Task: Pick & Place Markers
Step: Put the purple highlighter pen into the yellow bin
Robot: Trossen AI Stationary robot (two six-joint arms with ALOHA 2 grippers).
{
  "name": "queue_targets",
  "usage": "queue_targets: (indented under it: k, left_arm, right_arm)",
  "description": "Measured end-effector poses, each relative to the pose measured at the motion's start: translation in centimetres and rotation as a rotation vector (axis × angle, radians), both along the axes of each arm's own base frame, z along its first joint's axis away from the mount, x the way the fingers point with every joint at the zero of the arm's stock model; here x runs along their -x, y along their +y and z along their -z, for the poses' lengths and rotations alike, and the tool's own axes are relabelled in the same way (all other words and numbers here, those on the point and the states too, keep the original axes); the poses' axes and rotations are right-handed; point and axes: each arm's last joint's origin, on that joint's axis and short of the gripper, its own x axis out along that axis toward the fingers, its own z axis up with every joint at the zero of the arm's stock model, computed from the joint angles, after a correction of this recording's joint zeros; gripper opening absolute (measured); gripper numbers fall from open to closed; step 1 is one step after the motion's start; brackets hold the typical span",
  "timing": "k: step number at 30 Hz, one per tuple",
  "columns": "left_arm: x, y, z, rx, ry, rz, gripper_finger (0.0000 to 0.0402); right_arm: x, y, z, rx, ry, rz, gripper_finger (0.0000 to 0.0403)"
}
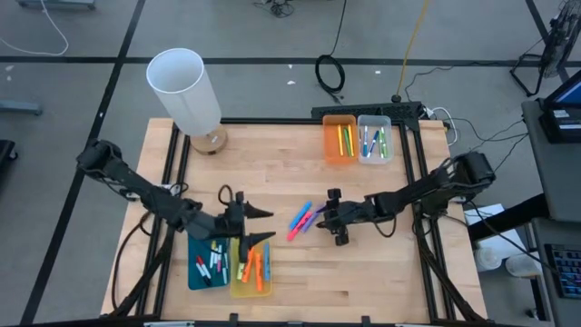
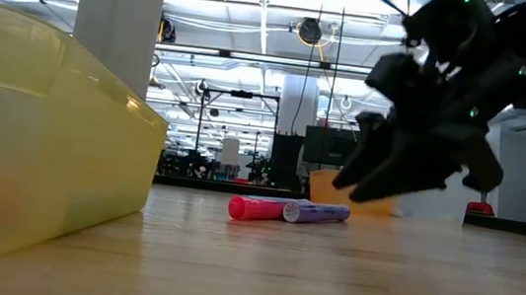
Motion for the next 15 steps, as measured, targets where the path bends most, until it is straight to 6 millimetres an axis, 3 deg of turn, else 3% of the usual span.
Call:
queue_targets:
  k: [6,11,15]
  left_arm:
    - [-0.4,1.0,-0.5,-0.012,-0.032,-0.036,0.0258]
    - [-0.6,1.4,-0.2,-0.023,-0.003,-0.052,0.026]
    - [-0.6,1.5,-0.1,-0.026,0.005,-0.053,0.0253]
  right_arm:
    - [-0.9,-0.8,2.2,0.018,0.02,0.016,0.0187]
    - [-1.3,-1.8,3.6,-0.069,0.06,0.007,0.0185]
    - [-1.0,-2.3,4.4,-0.101,0.122,0.03,0.0158]
